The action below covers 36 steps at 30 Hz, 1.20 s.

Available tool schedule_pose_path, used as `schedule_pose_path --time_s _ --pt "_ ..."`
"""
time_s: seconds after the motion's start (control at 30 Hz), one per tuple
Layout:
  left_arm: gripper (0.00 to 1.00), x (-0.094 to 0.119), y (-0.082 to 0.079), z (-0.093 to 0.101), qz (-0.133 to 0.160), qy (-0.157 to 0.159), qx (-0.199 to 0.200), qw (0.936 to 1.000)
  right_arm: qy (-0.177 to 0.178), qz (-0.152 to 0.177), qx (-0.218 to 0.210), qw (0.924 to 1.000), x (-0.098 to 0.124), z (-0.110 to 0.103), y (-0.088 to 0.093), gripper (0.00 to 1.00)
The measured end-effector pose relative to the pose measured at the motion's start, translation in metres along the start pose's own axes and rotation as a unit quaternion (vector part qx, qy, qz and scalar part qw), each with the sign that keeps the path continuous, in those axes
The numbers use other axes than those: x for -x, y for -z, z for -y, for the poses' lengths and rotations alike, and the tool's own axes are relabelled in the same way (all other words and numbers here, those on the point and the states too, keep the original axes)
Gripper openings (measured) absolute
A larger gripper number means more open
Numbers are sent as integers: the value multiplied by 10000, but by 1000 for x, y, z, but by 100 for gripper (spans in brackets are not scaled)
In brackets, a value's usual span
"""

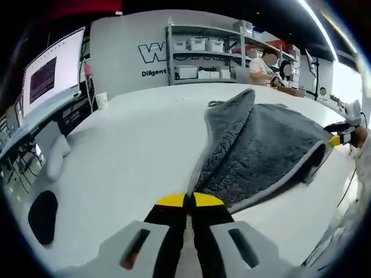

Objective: Open the folded towel by lifting each exposed corner and separating the folded layers until the towel lies flat within the target outline without major curled edges

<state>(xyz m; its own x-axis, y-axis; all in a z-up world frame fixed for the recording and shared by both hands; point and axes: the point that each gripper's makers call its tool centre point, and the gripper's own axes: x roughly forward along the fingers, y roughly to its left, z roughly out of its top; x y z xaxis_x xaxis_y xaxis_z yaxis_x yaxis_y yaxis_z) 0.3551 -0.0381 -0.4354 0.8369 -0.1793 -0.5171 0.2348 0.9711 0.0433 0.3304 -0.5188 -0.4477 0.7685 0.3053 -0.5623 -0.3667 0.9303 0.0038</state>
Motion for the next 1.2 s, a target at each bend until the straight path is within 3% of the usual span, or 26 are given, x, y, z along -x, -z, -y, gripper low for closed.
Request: schedule_pose_path --time_s 0.43,1.2 --pt "2 15 12 -34 -127 -516 -17 9986 3 11 -2 10000 0 0 1 84" --pt "2 30 21 -64 -351 -1111 -237 9929 -38 -45 28 10000 2 0 1 84"
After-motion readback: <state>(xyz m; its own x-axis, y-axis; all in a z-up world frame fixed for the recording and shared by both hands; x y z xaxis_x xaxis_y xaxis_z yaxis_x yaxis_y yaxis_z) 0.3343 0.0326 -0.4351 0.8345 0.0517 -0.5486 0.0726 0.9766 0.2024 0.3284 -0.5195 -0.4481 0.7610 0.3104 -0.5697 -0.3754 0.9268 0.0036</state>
